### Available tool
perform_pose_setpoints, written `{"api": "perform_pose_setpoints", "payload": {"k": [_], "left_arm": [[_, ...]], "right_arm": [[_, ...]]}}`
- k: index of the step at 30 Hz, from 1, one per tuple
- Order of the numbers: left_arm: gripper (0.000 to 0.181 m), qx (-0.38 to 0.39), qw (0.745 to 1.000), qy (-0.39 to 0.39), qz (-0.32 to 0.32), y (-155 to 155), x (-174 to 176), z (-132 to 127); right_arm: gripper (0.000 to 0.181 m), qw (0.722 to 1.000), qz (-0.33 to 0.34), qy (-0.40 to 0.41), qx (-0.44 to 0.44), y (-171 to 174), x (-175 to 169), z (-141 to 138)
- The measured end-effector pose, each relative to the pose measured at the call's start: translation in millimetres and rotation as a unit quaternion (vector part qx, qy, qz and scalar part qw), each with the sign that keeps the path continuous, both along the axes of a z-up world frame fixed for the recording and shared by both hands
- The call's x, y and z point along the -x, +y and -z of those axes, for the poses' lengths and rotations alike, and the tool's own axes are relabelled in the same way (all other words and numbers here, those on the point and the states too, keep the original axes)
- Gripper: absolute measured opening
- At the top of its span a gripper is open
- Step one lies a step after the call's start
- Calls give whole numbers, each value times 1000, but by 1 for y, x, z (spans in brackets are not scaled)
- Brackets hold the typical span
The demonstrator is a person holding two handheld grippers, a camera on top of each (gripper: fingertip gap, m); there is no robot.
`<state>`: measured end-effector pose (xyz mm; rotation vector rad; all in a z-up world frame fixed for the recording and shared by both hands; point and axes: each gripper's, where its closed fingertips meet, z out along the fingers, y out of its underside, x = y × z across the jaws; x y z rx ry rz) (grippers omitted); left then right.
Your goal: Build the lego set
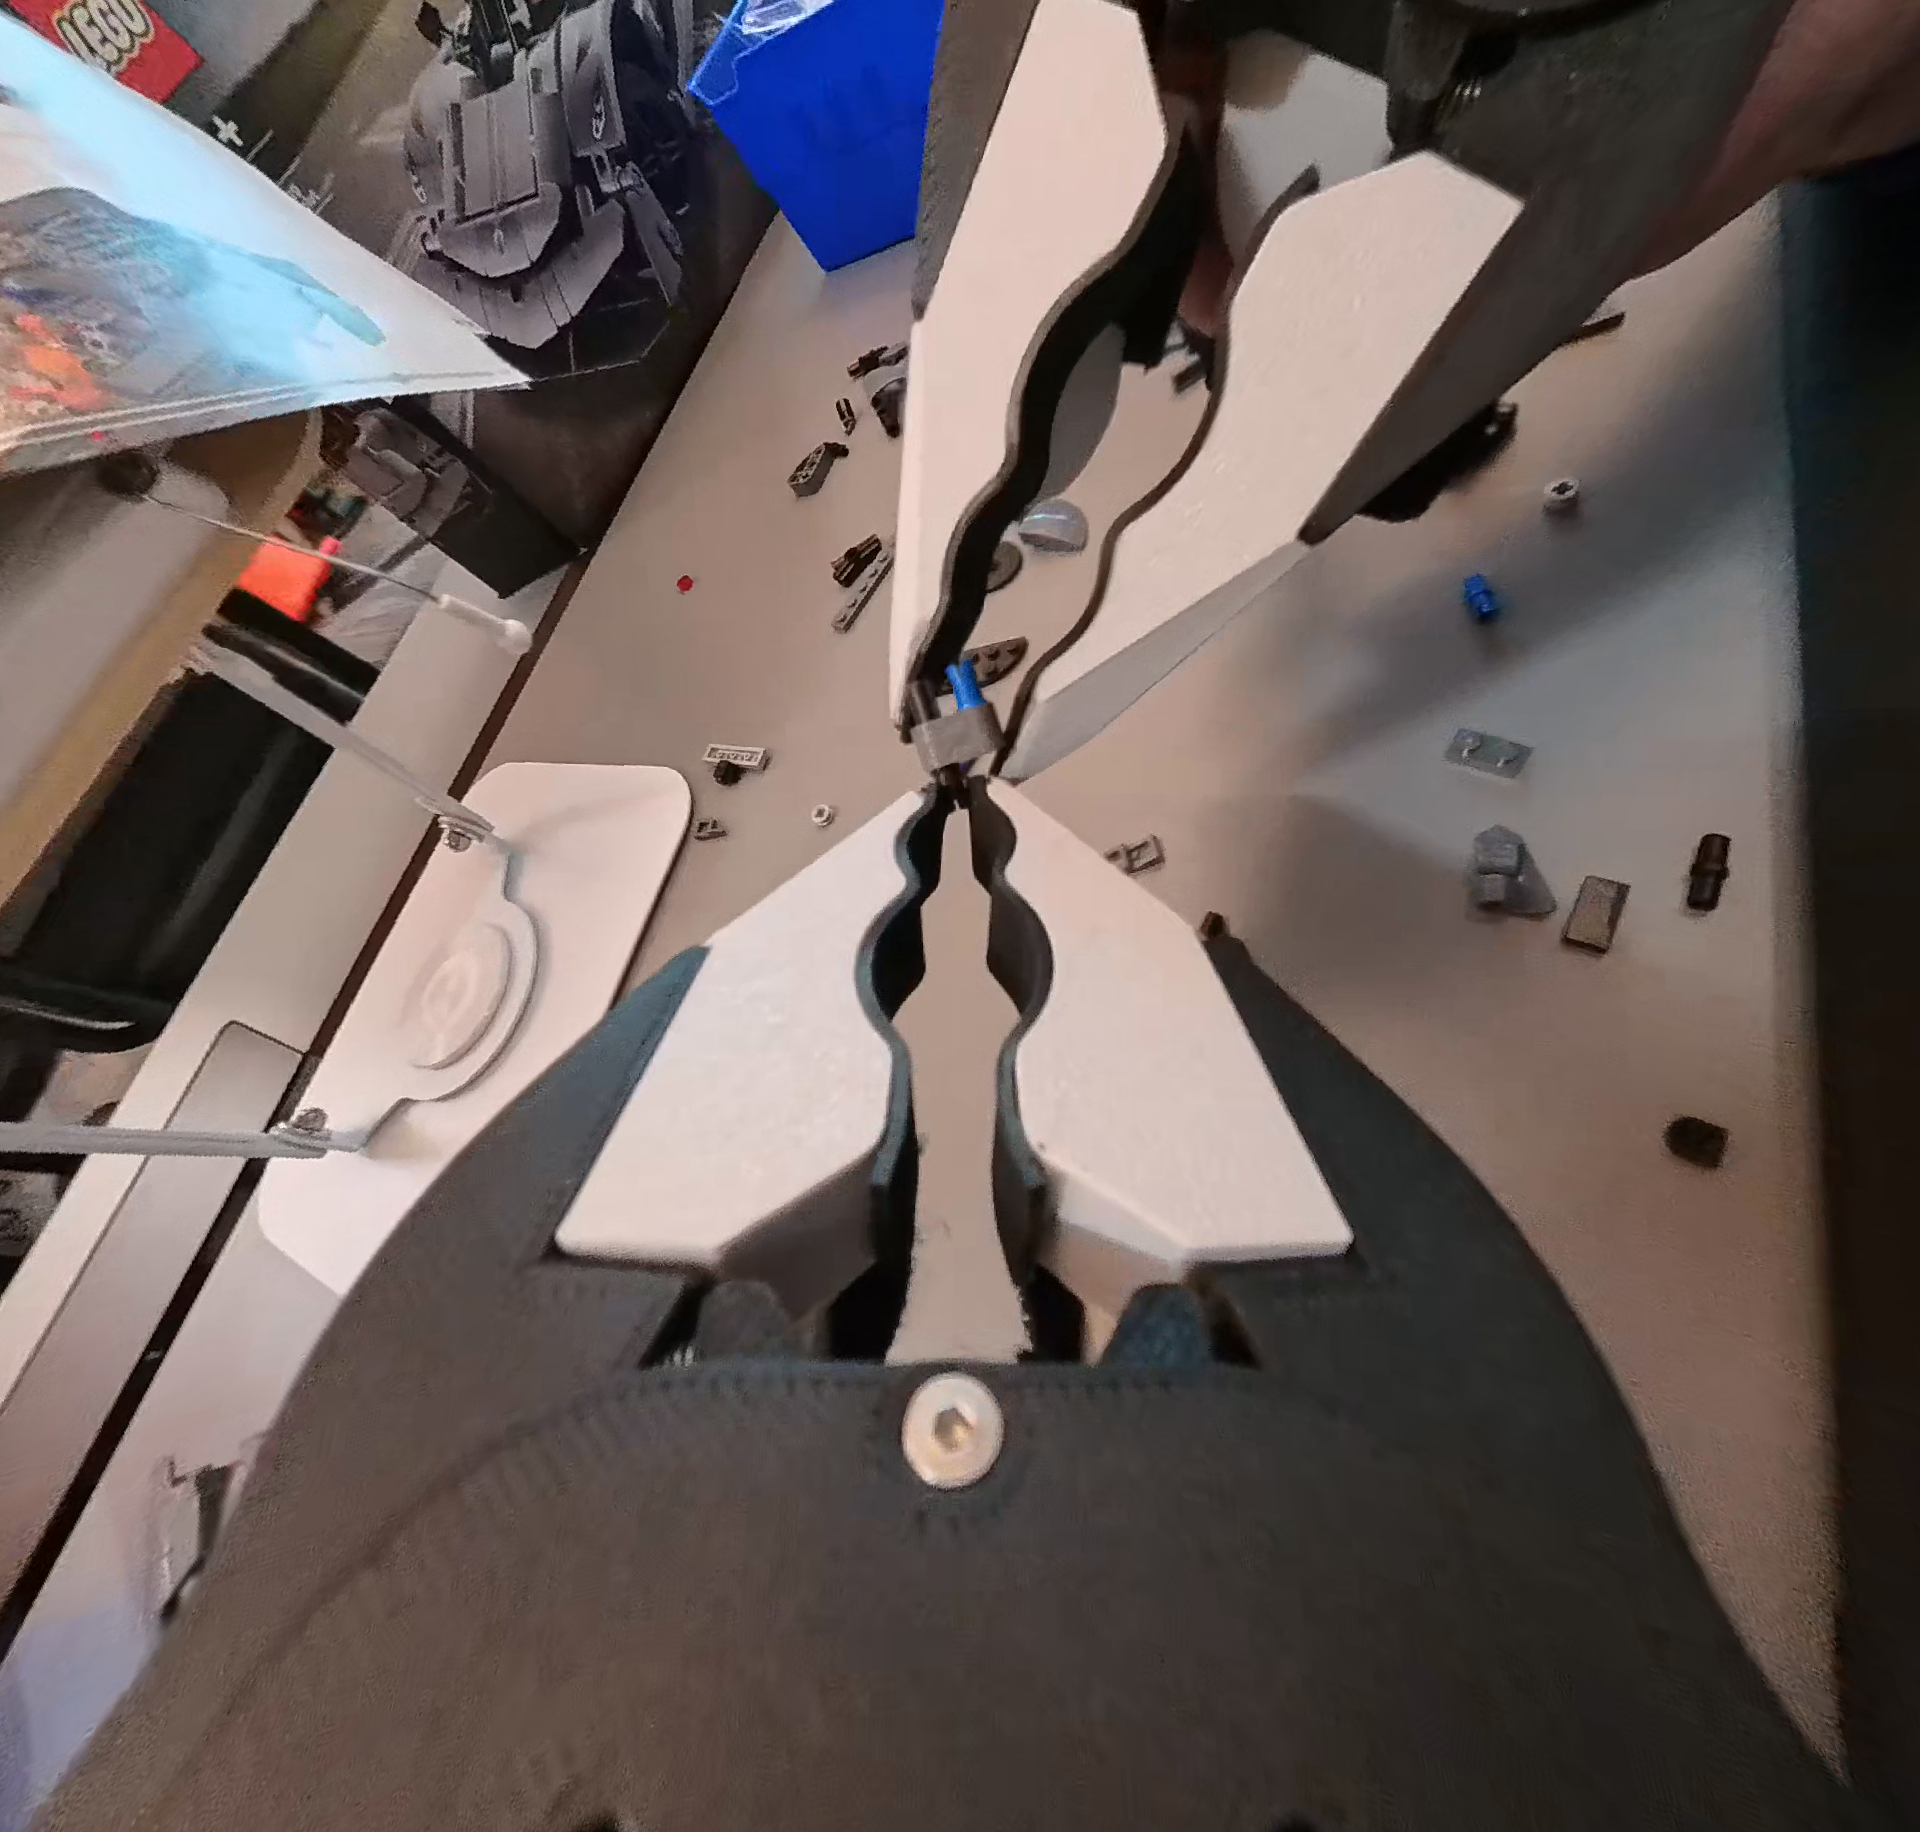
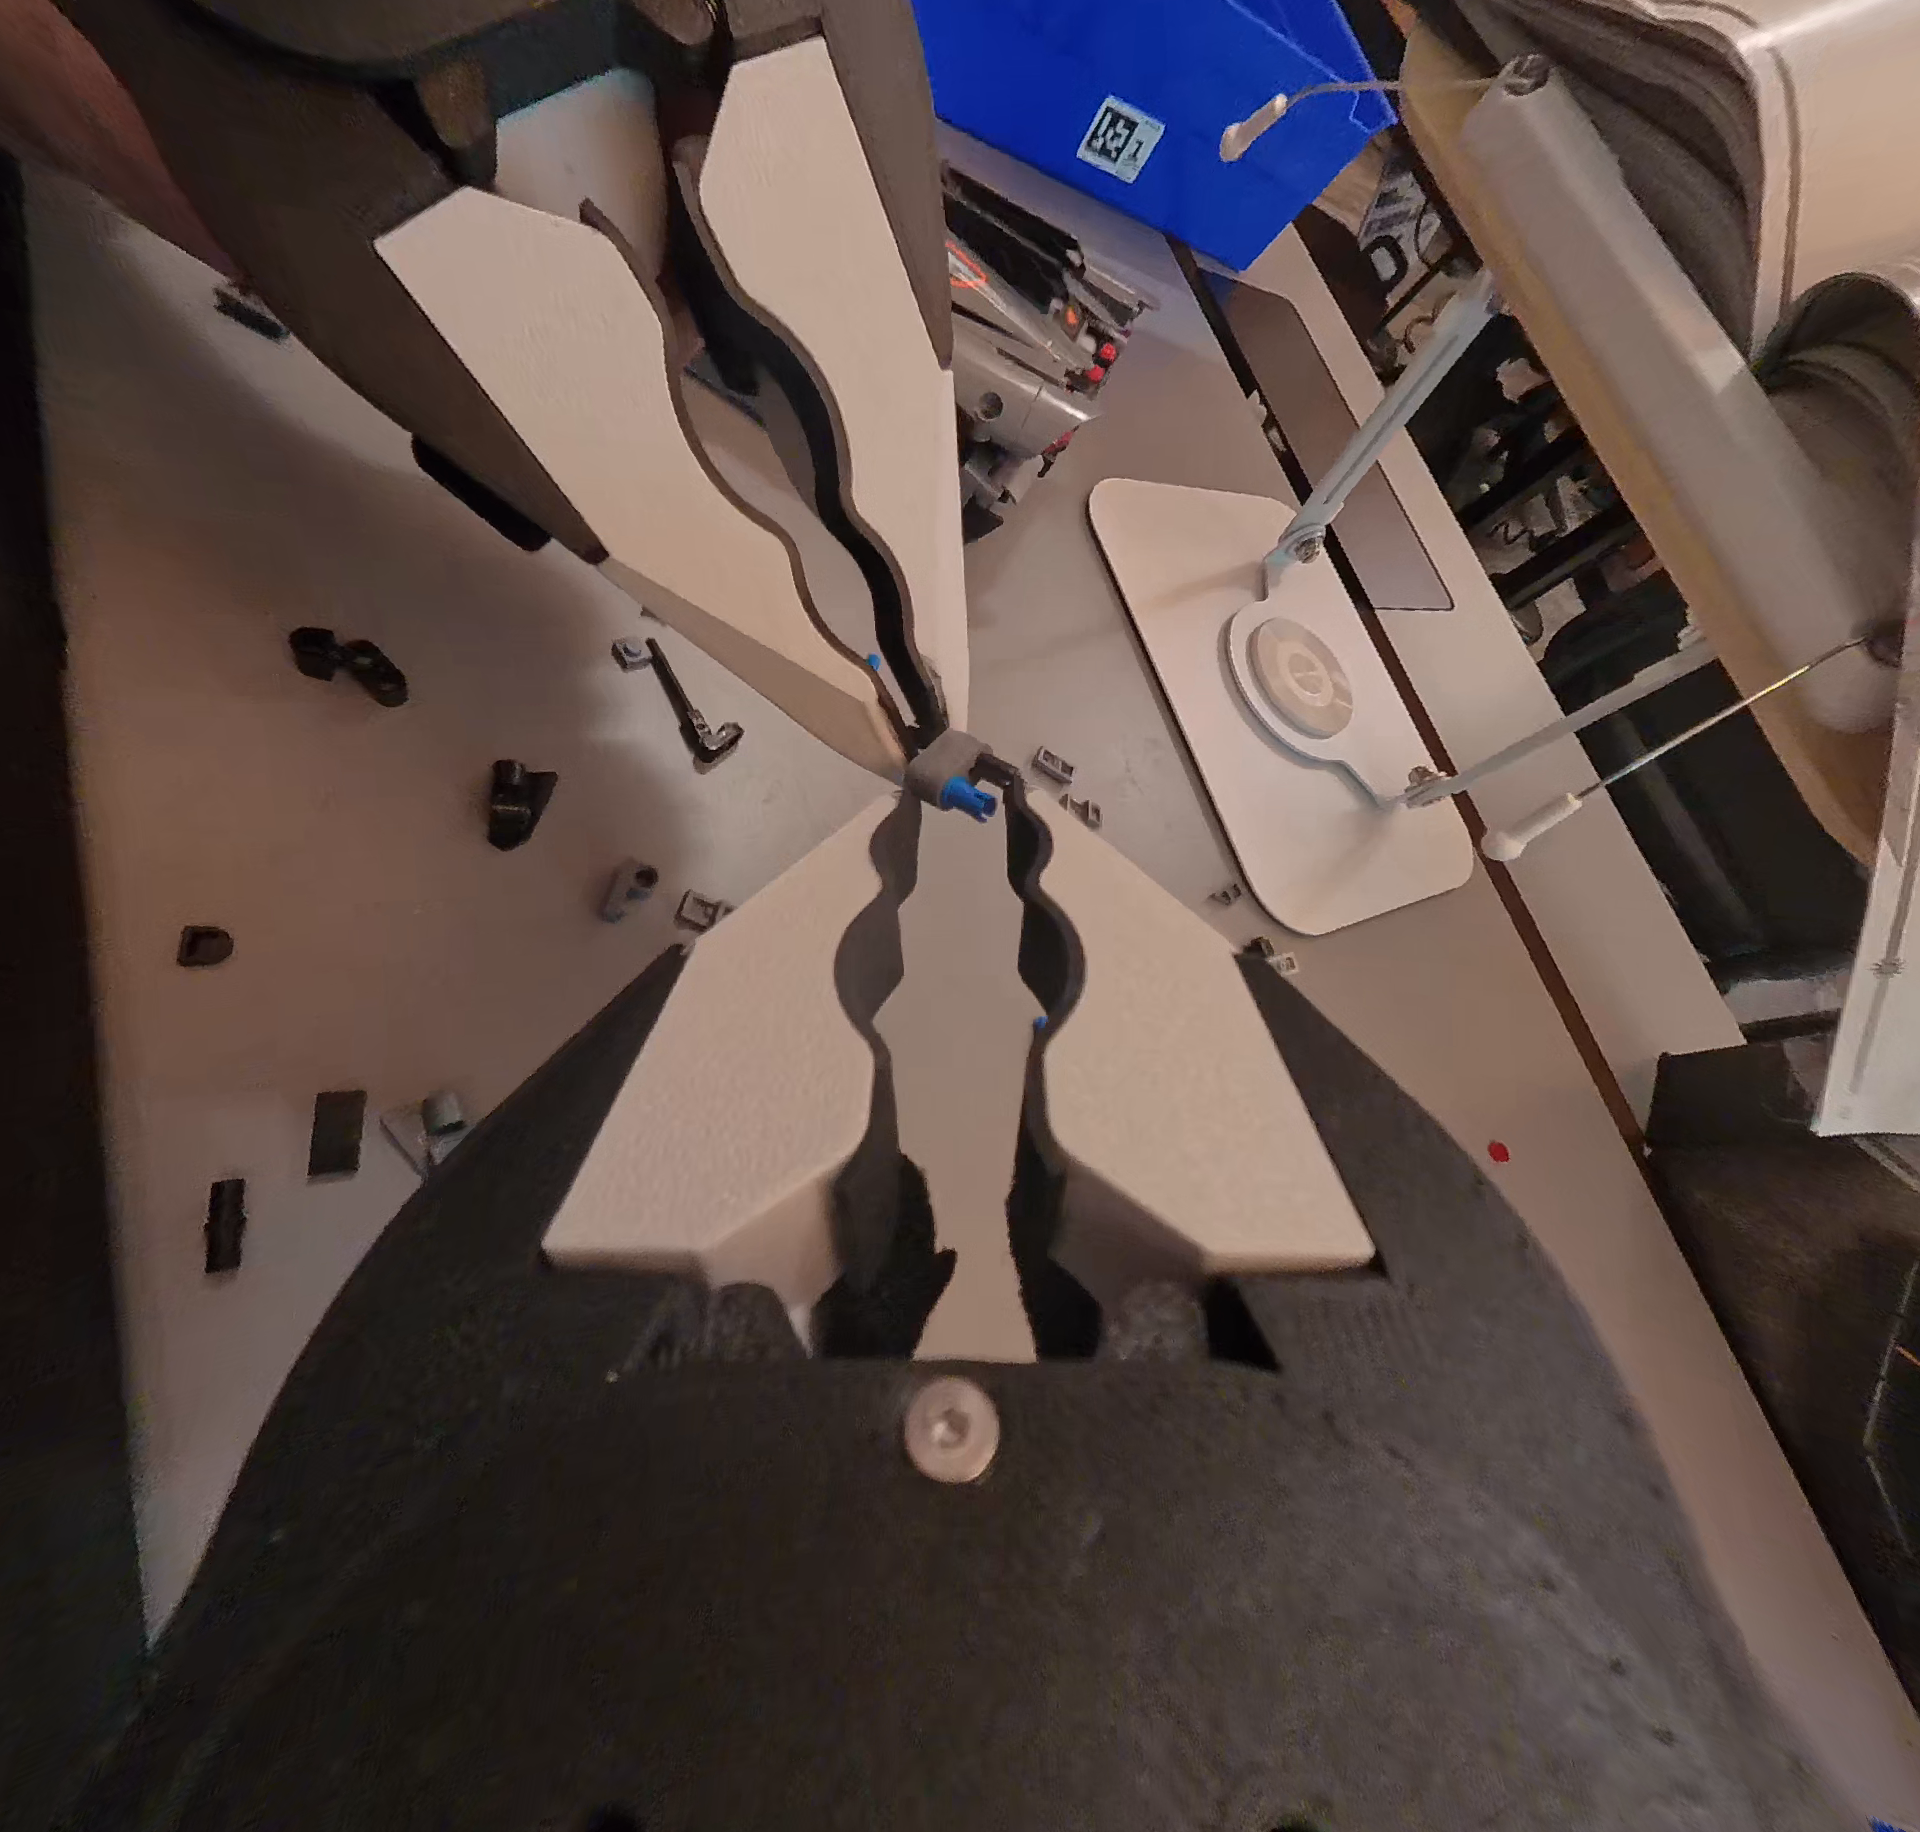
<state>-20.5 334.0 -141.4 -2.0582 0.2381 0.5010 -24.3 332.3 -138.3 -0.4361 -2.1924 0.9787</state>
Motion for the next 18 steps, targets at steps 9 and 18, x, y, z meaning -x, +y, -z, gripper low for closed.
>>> {"api": "perform_pose_setpoints", "payload": {"k": [9,18], "left_arm": [[0,29,994,105,-12,-1,-1,-2],[1,32,991,130,-10,-1,-6,-4]], "right_arm": [[13,999,22,9,-45,4,2,7],[10,997,25,24,-65,3,1,10]]}}
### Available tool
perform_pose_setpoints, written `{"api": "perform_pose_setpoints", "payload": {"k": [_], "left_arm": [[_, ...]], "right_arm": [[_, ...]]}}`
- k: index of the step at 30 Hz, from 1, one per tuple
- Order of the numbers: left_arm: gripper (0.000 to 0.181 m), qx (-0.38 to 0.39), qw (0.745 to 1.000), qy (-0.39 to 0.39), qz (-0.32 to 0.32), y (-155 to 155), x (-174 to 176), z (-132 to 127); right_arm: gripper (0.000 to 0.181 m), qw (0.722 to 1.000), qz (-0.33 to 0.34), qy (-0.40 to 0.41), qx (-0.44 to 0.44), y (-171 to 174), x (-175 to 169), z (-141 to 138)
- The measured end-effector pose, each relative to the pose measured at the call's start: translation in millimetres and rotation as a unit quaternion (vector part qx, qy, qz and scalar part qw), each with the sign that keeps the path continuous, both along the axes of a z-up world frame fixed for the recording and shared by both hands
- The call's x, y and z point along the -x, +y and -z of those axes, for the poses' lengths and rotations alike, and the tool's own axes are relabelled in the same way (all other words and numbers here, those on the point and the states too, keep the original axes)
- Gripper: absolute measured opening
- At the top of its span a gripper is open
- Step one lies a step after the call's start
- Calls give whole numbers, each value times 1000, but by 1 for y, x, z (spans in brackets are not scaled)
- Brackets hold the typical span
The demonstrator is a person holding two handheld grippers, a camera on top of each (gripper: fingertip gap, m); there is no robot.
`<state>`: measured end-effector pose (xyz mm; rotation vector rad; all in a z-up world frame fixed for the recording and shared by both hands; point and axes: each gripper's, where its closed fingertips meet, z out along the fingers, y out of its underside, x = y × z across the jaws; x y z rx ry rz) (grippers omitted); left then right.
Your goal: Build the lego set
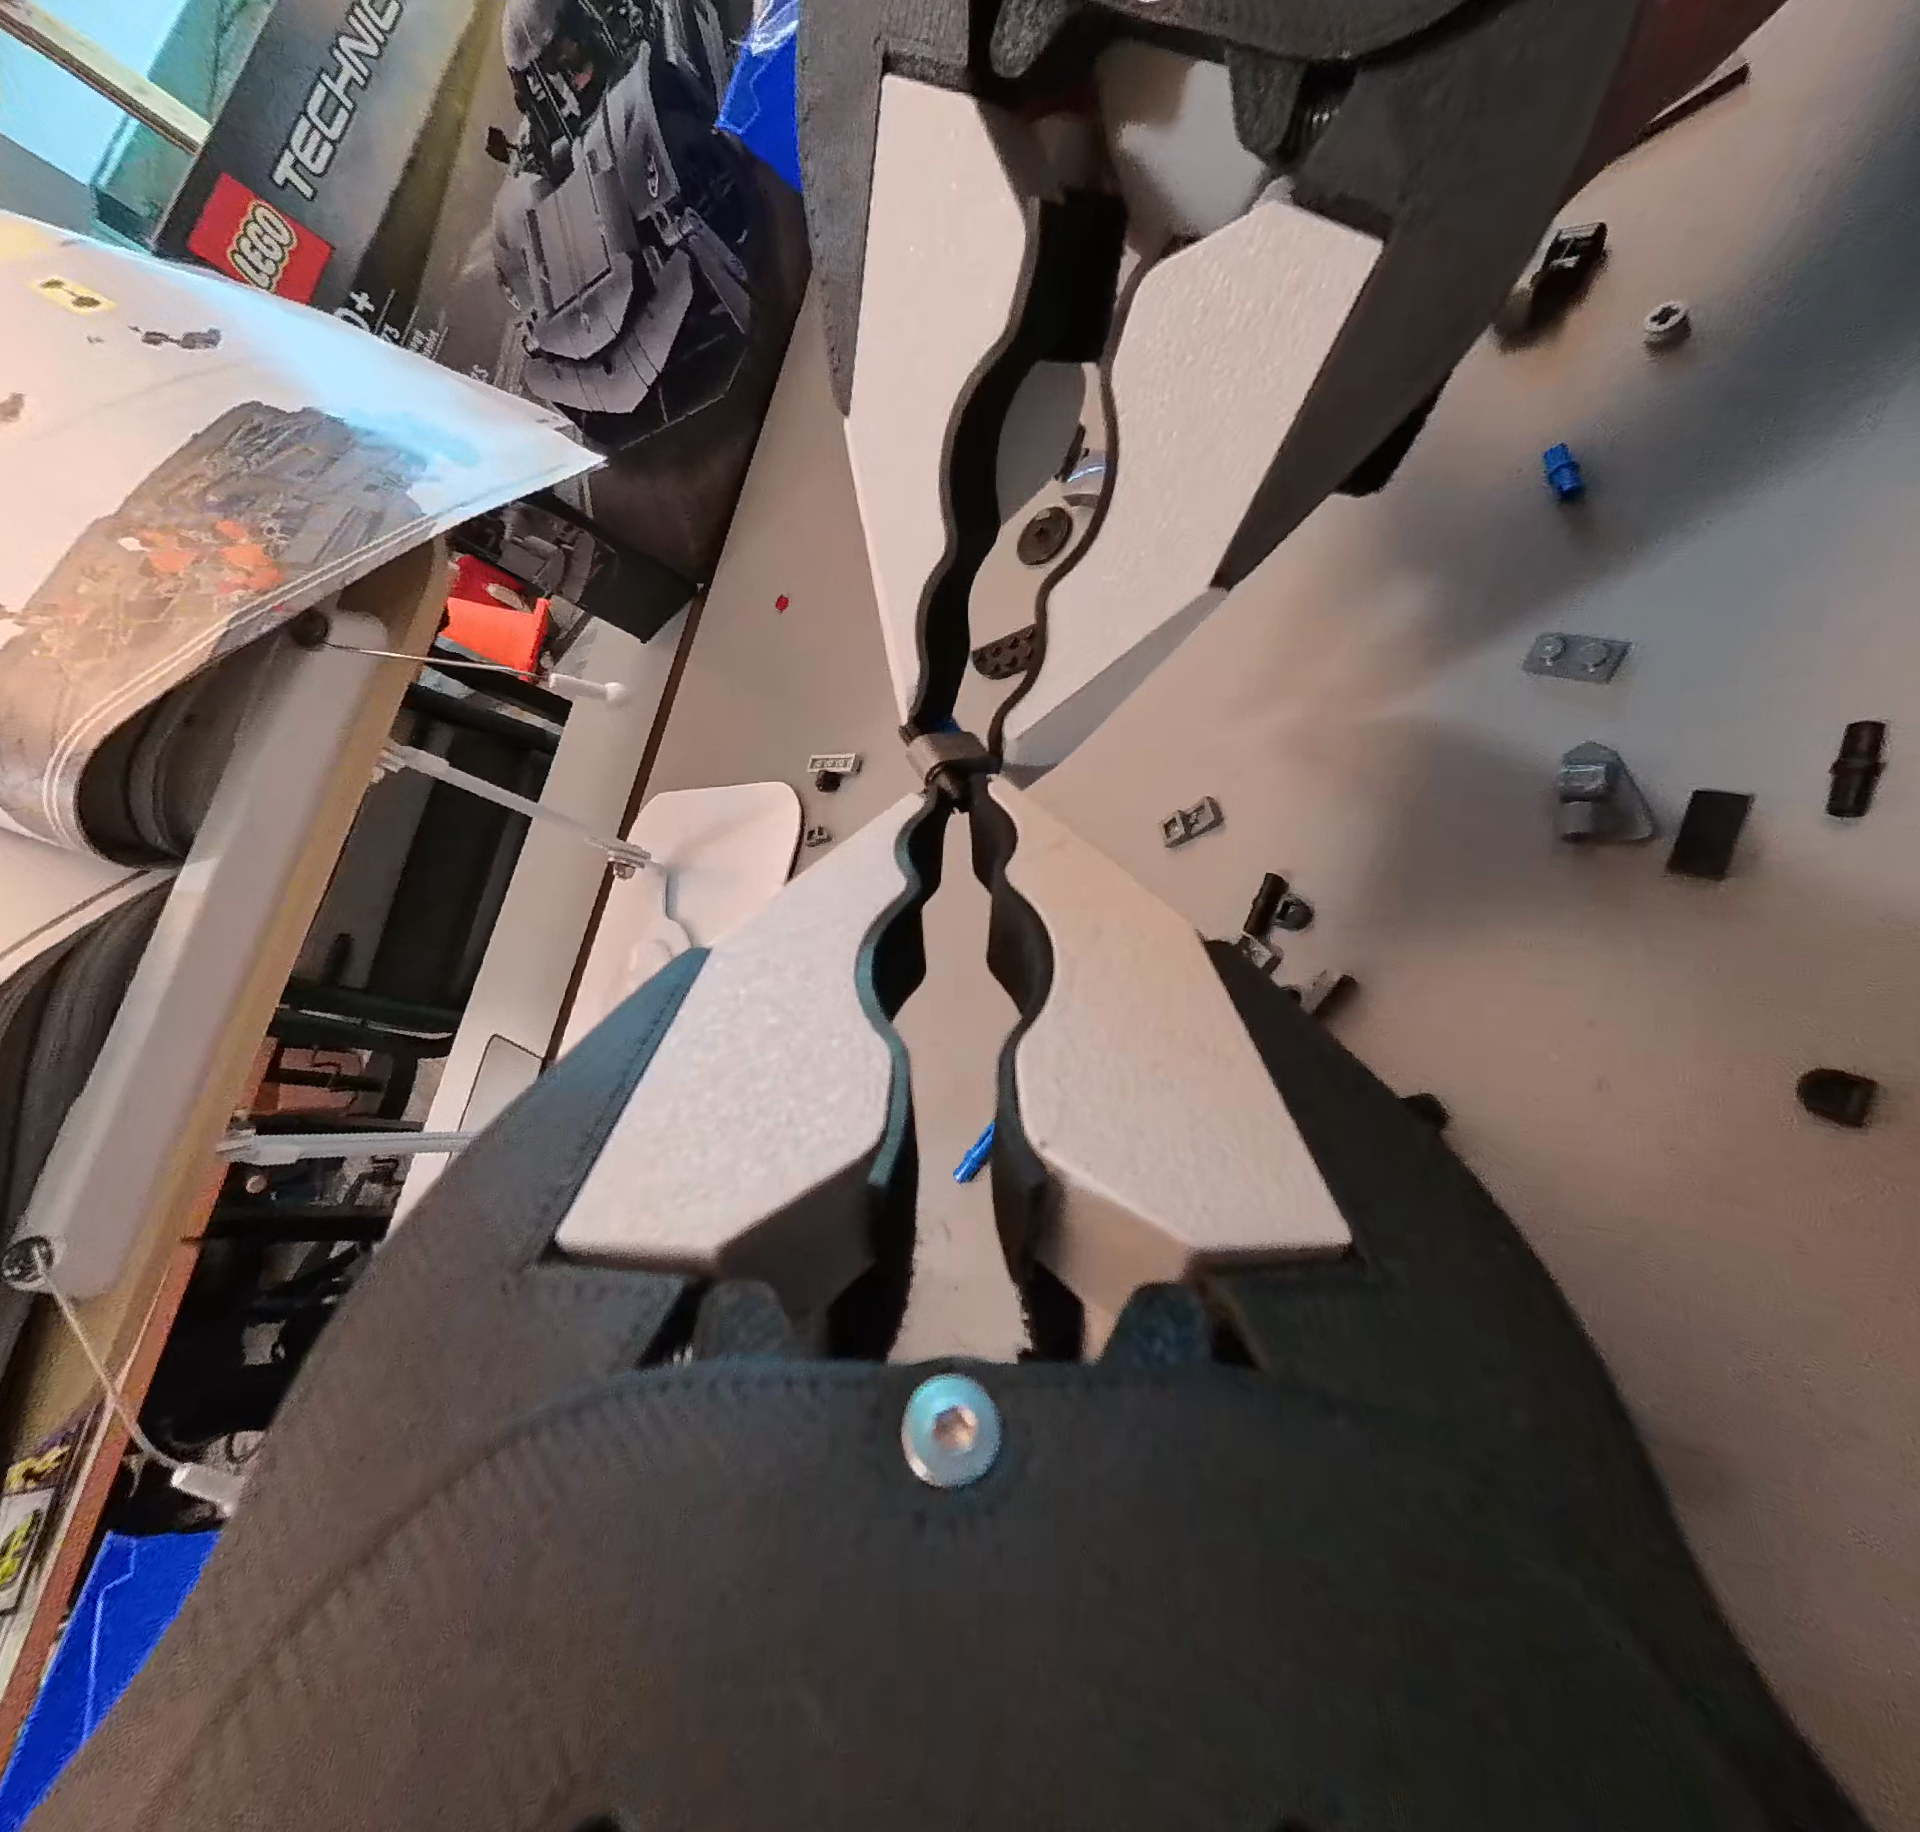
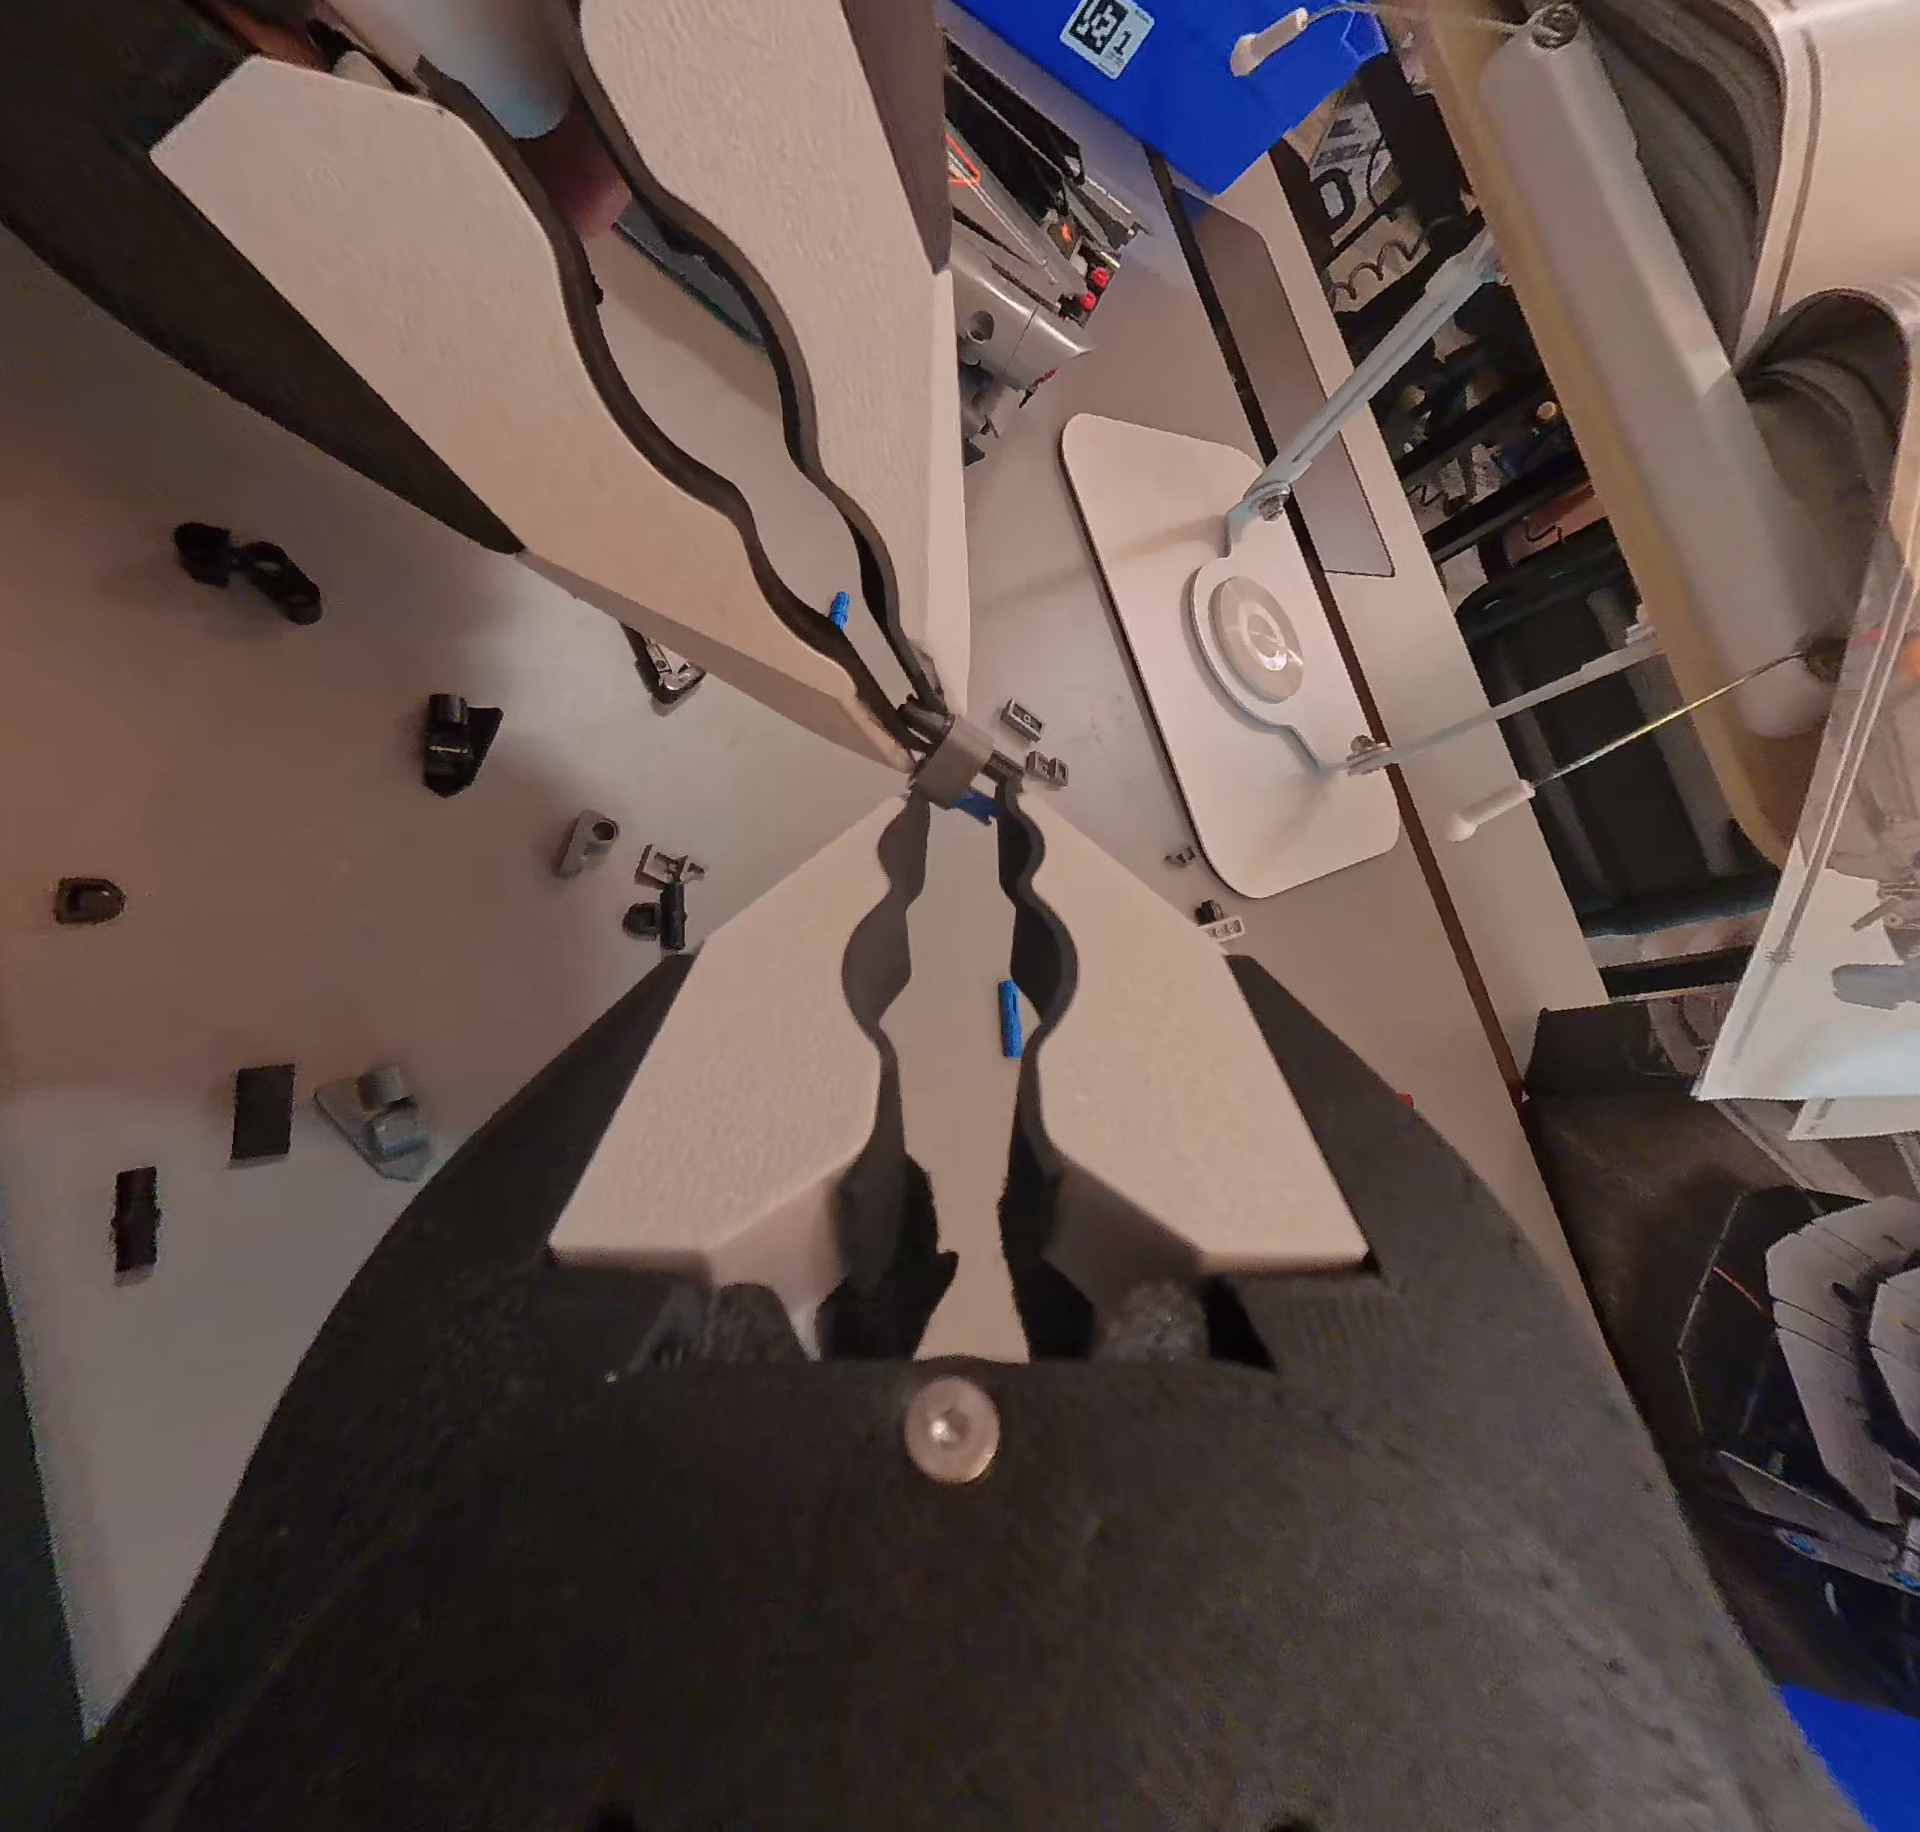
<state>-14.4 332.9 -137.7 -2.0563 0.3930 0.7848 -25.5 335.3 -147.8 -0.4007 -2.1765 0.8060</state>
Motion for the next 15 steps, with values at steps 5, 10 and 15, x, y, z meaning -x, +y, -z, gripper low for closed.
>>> {"api": "perform_pose_setpoints", "payload": {"k": [5,10,15], "left_arm": [[1,7,1000,5,-4,-1,0,2],[1,6,1000,9,-1,-1,-2,1],[0,12,1000,11,0,0,0,5]], "right_arm": [[9,999,1,27,-30,0,0,-1],[9,997,6,46,-58,0,0,0],[11,999,1,24,-43,2,1,3]]}}
